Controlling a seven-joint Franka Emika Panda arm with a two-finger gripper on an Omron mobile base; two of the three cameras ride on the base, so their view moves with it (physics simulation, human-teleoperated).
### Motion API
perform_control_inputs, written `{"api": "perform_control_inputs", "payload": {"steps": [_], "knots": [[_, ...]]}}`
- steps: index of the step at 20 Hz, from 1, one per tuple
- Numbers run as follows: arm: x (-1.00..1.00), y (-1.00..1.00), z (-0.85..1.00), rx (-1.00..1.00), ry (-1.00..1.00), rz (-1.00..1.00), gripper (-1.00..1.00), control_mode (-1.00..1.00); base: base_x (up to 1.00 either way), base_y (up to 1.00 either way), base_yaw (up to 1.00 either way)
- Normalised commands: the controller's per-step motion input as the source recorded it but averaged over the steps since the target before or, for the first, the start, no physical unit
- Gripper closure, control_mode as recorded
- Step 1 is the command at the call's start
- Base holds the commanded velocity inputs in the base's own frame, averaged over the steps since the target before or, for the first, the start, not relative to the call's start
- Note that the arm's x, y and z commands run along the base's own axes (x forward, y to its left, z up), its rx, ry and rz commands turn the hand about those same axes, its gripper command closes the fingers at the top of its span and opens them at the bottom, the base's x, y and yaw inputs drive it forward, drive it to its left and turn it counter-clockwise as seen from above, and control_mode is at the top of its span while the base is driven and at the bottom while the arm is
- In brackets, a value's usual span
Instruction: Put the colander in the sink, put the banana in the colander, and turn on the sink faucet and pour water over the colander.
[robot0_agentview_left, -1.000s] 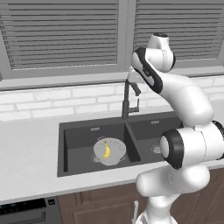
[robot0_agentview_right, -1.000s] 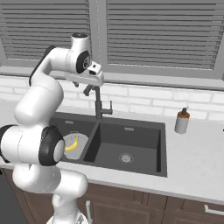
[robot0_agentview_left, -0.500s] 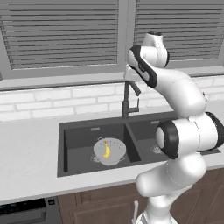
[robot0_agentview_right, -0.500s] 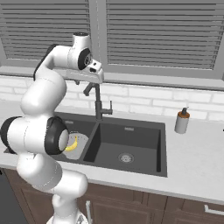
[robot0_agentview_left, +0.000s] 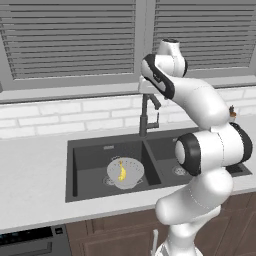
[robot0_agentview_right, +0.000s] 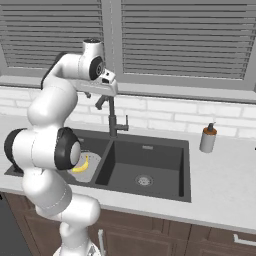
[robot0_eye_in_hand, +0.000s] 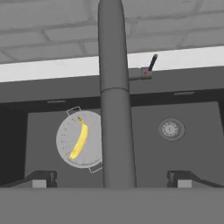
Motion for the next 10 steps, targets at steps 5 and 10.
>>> {"api": "perform_control_inputs", "payload": {"steps": [5,10], "knots": [[-0.01,0.0,-0.08,0.0,0.03,0.0,-1.0,-1.0,0.0,0.0,0.0],[-0.08,0.0,-0.06,0.0,0.07,0.0,-1.0,-1.0,0.0,0.0,0.0]]}}
